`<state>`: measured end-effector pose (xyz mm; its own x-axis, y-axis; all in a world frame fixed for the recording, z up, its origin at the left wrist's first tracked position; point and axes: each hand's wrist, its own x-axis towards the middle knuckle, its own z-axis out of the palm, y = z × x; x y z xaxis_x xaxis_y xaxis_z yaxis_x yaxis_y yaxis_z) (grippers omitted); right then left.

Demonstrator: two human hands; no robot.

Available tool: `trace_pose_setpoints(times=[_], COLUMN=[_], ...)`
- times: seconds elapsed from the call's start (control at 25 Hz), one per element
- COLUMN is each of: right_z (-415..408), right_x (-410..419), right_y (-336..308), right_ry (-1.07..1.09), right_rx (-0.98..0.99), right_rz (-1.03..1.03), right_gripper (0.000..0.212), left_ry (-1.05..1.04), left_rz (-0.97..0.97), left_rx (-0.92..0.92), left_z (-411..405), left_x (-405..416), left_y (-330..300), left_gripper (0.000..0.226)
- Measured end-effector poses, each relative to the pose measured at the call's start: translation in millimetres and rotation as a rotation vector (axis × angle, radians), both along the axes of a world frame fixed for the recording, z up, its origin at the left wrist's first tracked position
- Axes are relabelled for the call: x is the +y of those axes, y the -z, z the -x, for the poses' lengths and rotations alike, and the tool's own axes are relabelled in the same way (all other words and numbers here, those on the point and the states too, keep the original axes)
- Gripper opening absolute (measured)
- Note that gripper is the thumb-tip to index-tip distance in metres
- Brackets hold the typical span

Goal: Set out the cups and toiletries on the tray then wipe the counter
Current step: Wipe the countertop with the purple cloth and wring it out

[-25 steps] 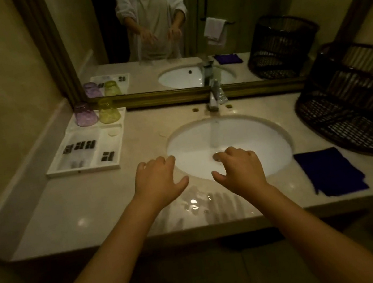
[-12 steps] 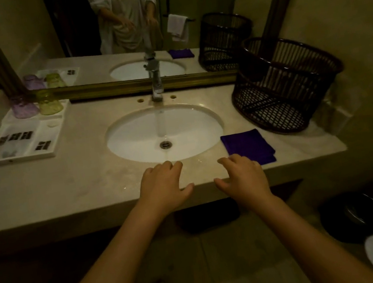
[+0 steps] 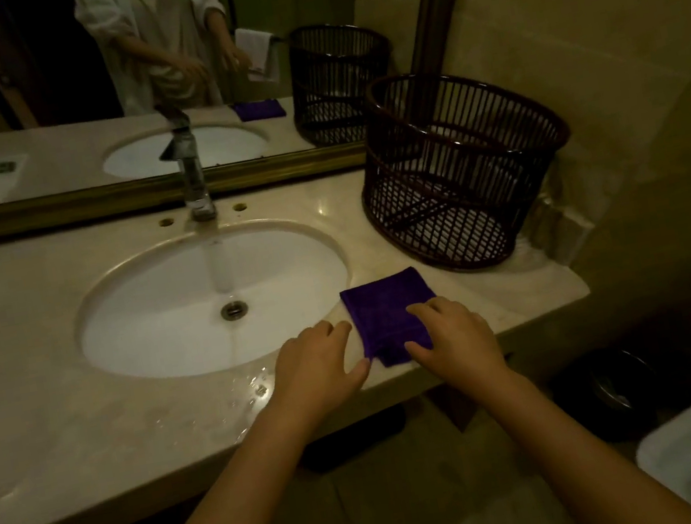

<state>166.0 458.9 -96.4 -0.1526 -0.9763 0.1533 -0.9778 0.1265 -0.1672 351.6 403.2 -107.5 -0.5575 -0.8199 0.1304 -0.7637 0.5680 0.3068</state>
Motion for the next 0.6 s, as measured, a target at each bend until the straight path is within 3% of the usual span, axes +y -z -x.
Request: trace_pose_setpoints(times=[0.32,0.6], right_z=[73.7,109.0], right_x=[-78.9,-122.5], right_y=[15.9,56.5], right_ry=[-0.08,-0.358], right_rx=[0.012,0.035], right_rz=[-0.131,-0.401], right_gripper=[0.055,0.069], left_ry=[0.028,-0.049], left_rz=[-0.098,-0.253], left_rx=[-0.027,-0.21], left_z=[77.3,127.1], left_x=[-71.1,-87.2], left_y=[24.0,64.5], left_gripper=[0.05,0.065])
